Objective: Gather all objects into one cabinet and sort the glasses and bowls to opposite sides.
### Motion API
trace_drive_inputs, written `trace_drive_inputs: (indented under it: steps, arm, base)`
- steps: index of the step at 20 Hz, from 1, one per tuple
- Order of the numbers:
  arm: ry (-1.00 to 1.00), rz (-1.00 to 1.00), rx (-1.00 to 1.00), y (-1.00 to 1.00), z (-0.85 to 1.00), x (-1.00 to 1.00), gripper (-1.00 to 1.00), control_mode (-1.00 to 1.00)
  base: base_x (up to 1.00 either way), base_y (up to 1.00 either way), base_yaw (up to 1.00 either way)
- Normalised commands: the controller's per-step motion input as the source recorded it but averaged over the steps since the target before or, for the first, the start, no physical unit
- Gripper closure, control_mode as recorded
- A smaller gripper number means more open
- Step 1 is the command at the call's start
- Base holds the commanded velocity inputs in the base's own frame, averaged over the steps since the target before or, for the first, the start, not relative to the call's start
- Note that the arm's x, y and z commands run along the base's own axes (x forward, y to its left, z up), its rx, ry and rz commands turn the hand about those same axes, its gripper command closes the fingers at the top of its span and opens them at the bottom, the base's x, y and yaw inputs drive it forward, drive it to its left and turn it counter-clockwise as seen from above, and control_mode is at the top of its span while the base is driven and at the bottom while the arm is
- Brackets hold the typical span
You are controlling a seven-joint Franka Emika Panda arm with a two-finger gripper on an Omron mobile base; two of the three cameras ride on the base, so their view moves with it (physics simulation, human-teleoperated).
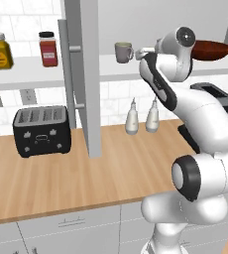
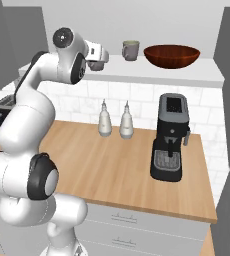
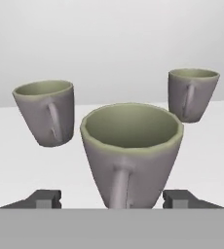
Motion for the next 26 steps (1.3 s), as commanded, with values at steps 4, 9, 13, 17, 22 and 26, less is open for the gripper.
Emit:
trace_drive_inputs:
  steps: [4,9,13,17,22,26]
  arm:
    - [0.00,0.00,0.01,0.00,0.02,0.00,-1.00,-1.00]
    - [-0.03,0.03,0.00,0.00,0.20,-0.66,-1.00,-1.00]
    - [-0.06,0.05,0.00,0.00,0.11,-1.00,-1.00,-1.00]
    - [-0.03,0.05,0.00,0.00,0.05,-1.00,-1.00,-1.00]
    - [0.00,0.10,0.00,0.00,0.08,-1.00,-1.00,-1.00]
    - [0.00,0.07,-0.01,0.00,0.05,-1.00,-1.00,-1.00]
  base:
    - [0.00,0.00,0.00]
    - [0.00,0.00,0.00]
    - [0.00,0.00,0.00]
    - [0.00,0.00,0.00]
    - [0.00,0.00,0.00]
    - [0.00,0.00,0.00]
